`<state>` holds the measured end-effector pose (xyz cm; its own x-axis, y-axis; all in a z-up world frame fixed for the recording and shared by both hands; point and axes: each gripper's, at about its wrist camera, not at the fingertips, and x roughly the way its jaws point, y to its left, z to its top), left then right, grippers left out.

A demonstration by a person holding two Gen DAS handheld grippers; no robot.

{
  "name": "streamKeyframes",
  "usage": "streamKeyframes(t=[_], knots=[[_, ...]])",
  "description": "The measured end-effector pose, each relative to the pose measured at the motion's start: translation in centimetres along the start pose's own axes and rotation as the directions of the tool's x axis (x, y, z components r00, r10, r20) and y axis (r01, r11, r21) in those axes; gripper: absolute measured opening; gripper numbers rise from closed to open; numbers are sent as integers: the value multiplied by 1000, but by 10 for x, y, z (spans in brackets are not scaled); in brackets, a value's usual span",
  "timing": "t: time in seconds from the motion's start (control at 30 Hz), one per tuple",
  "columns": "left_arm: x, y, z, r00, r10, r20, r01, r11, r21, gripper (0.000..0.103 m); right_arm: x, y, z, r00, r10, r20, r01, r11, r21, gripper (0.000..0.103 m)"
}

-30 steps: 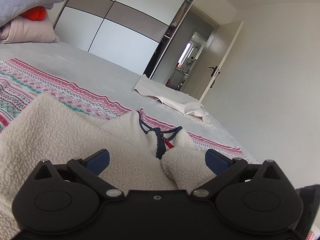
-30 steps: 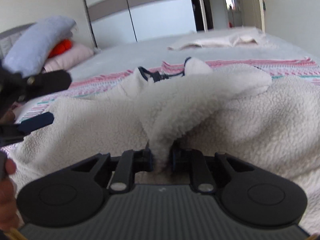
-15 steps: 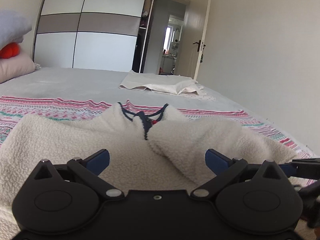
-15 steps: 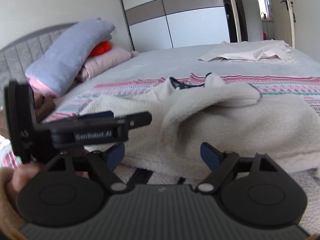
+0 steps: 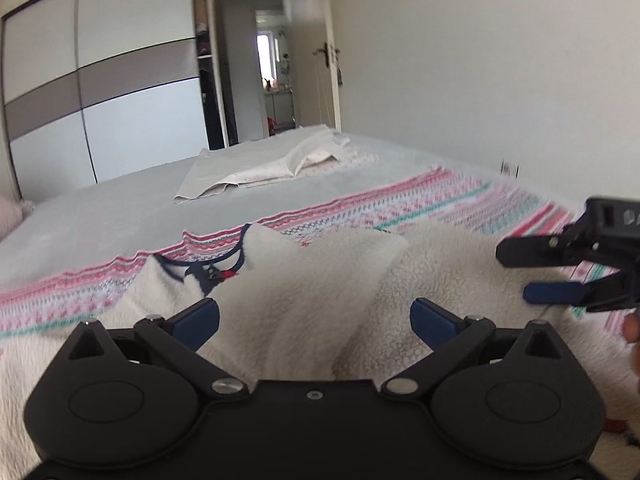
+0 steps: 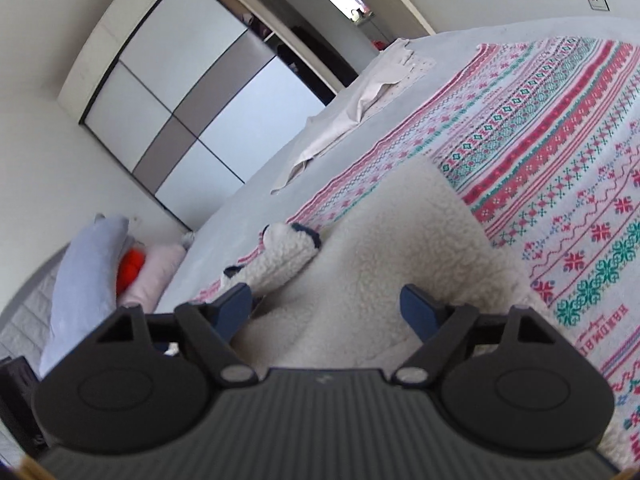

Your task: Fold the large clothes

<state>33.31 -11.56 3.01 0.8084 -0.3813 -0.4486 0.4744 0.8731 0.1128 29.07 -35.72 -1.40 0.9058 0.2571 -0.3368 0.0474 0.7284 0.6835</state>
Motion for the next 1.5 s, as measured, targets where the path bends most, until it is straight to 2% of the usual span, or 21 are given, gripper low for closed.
streamKeyframes(t=[0.07,0.13,0.2,0.3,0.4,0.5,0.63,0.7,0.8,0.93,1.0,1.07,1.1,1.13,1.2,1.23,1.3,1.33,1.4,1.43,1.5], knots=[[21,-9,8,999,9,-44,-8,1000,29,98,1,-5,0,1000,2,17,-3,1000,20,77],[36,-12,14,996,42,-78,-40,999,29,56,8,-8,-2,1000,-16,7,16,999,29,77],[39,-3,20,993,92,-78,-95,995,-34,35,15,-11,-3,999,-38,-13,38,999,28,76],[1,31,17,990,139,21,-131,966,-223,28,21,-14,-4,998,-51,-28,51,998,28,76],[-41,71,-6,977,208,53,-181,931,-318,28,19,-14,-5,999,-43,-24,44,999,29,76],[-69,117,-45,982,185,-31,-181,894,-411,32,18,-14,-6,999,-36,-24,36,999,29,75],[-88,157,-95,996,-16,-88,-27,887,-461,38,15,-5,-7,999,-51,-12,50,999,-12,77],[-98,166,-104,998,-23,-57,-6,881,-473,52,11,1,-7,998,-55,9,55,998,-42,78],[-105,185,-104,999,-30,16,34,830,-557,70,6,6,-7,998,-41,40,44,997,-65,79],[-80,203,-99,998,-48,-43,9,762,-648,71,-2,9,-5,993,-40,115,49,996,-79,79],[-70,214,-103,997,-52,-62,-8,700,-714,70,-8,8,-3,987,-28,159,40,997,-70,79],[-60,218,-105,995,-29,-92,-49,676,-735,64,-14,6,0,976,-19,216,34,997,-69,81],[-56,216,-104,995,-11,-104,-67,691,-720,46,-14,5,1,971,-14,239,33,997,-73,82],[-52,212,-100,992,12,-125,-95,721,-686,15,-13,3,2,968,-15,252,35,997,-76,82],[-60,204,-90,994,71,-83,-108,760,-641,11,-8,-1,4,966,-28,257,46,997,-68,82],[-72,202,-84,995,100,12,-70,776,-627,11,-6,-2,5,965,-37,260,56,996,-65,82],[-94,197,-76,974,148,173,-20,813,-582,11,-4,-2,6,960,-49,277,72,995,-75,82],[-98,194,-72,963,189,191,-56,836,-545,11,-3,-2,6,957,-49,285,76,994,-85,82],[-87,195,-74,963,250,100,-172,856,-487,12,1,2,5,957,-44,288,80,990,-114,82],[-73,198,-79,961,276,-4,-247,855,-455,16,6,5,4,960,-47,277,89,986,-139,82],[-52,203,-91,939,299,-167,-342,847,-407,18,17,12,0,966,-75,248,124,974,-190,77]])
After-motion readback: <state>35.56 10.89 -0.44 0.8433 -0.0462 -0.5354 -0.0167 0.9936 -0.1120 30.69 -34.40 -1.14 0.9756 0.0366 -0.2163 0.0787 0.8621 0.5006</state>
